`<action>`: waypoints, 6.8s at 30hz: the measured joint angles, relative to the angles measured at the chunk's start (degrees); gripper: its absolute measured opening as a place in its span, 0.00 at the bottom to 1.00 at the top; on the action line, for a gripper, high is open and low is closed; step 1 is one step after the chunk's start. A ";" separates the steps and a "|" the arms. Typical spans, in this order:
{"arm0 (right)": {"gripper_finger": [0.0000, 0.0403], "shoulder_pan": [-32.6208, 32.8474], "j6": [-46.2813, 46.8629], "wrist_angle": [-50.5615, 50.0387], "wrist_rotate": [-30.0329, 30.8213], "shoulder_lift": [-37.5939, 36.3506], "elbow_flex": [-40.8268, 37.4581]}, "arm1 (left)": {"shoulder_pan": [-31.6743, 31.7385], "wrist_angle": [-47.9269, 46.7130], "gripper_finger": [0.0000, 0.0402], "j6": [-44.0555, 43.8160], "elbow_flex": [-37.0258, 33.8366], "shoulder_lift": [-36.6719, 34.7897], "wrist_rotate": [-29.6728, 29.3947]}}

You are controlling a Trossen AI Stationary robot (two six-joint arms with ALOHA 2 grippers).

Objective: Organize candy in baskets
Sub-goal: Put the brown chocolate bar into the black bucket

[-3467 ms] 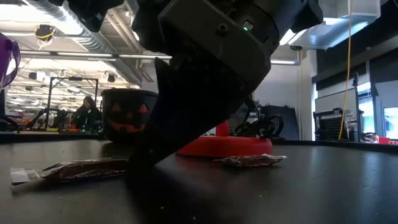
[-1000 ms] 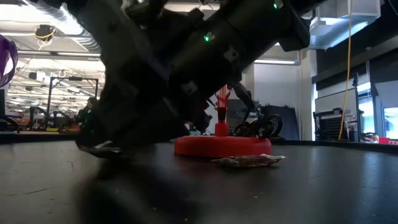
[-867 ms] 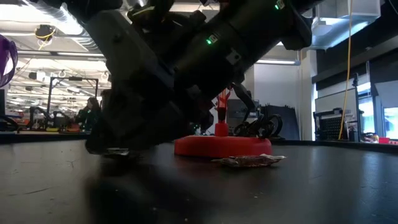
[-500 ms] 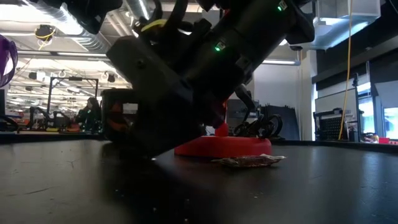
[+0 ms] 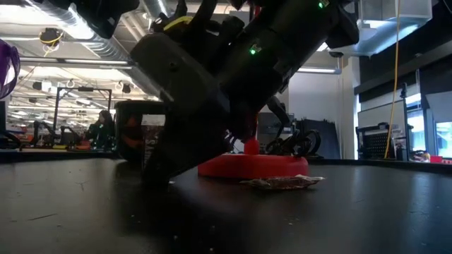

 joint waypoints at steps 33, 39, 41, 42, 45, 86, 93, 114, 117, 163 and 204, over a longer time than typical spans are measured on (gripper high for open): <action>0.08 -3.17 -5.95 9.43 4.74 -4.78 0.04 | 2.40 7.65 0.42 -12.69 0.04 20.34 7.97; 0.08 -3.21 -5.90 9.34 4.83 -4.78 0.02 | 3.38 7.10 0.42 -11.31 0.11 20.44 8.08; 0.08 -3.21 -5.88 9.36 4.85 -4.78 0.02 | 3.59 6.90 0.42 -11.21 0.11 20.44 7.88; 0.08 -3.21 -5.86 9.36 4.93 -4.78 0.02 | 3.72 6.61 0.42 -11.21 0.12 20.44 7.51; 0.08 -3.35 -5.73 9.25 5.09 -4.76 0.02 | 4.00 5.52 0.42 -11.24 0.13 20.44 5.89; 0.08 -2.97 -4.24 11.54 4.37 -4.91 0.26 | 4.31 6.00 0.42 -12.38 -0.11 20.59 7.27; 0.08 -3.04 -4.68 11.61 4.46 -4.91 0.26 | 4.00 6.06 0.32 -11.44 -0.09 20.59 7.41; 0.32 -3.02 -5.75 11.52 3.76 -4.91 0.19 | 3.74 3.79 0.04 -11.75 0.07 20.52 7.39; 0.42 -3.02 -5.33 9.66 1.97 -5.97 0.19 | 3.72 2.42 0.04 -11.80 0.04 20.52 7.47; 0.39 6.38 -3.37 30.95 15.75 -35.36 -33.14 | 14.30 -16.82 0.04 -6.79 0.01 -2.98 9.32; 0.39 6.34 -4.05 45.40 23.87 -37.08 -42.78 | 63.94 -49.72 0.04 17.35 29.44 14.31 9.00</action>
